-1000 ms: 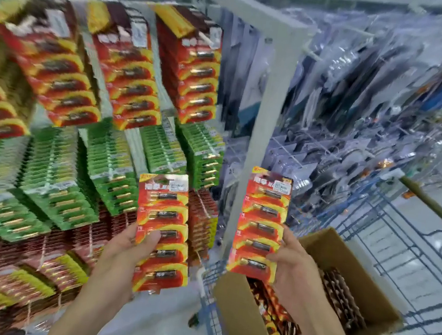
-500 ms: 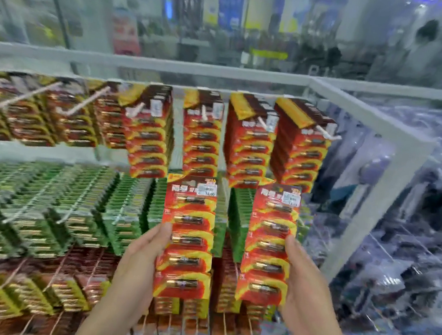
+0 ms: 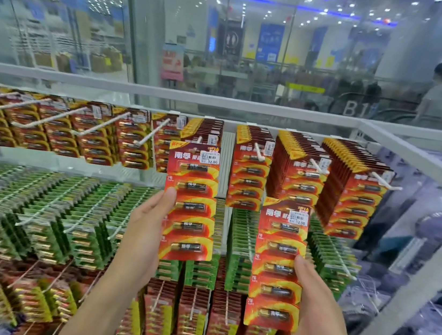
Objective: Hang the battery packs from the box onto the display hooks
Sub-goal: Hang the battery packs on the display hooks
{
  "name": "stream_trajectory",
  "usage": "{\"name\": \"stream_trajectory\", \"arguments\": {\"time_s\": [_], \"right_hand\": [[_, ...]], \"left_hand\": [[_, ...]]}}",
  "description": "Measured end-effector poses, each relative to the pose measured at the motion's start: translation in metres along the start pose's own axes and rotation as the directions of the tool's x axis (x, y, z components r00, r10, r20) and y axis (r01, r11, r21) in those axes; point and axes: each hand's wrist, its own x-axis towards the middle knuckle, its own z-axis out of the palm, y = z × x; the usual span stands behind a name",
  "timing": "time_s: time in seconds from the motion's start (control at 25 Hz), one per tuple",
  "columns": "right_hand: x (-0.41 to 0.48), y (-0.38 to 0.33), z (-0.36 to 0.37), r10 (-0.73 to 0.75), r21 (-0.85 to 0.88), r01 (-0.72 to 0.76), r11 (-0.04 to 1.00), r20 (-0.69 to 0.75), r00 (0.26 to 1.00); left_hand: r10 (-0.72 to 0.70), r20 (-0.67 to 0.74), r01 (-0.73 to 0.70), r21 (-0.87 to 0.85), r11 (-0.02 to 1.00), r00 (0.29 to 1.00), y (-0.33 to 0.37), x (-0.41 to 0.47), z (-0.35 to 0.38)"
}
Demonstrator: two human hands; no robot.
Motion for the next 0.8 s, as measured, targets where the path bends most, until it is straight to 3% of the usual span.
{"name": "stream_trajectory", "arguments": {"time_s": [0.2,0.48,0.8], "right_hand": [[0.001,-0.002,0.0,0.005,0.048,-0.006,0.999,0.02,1.0],[0.005,-0.012,0.009,-0.066,-0.018,0.066,0.998,0.014,0.998],[0.026,-0.028,0.036,-0.149,-0.241,0.157,0.958,0.052,0.988]], "left_hand": [[-0.03,-0.017,0.03,-0.017,0.999,0.999,0.001,0.011,-0.003],[-0.035,-0.011,0.035,-0.027,0.999,0.999,-0.006,0.024,-0.007],[-0.027,0.002,0.026,0.097,0.995,1.0,-0.013,0.082,0.0]]}}
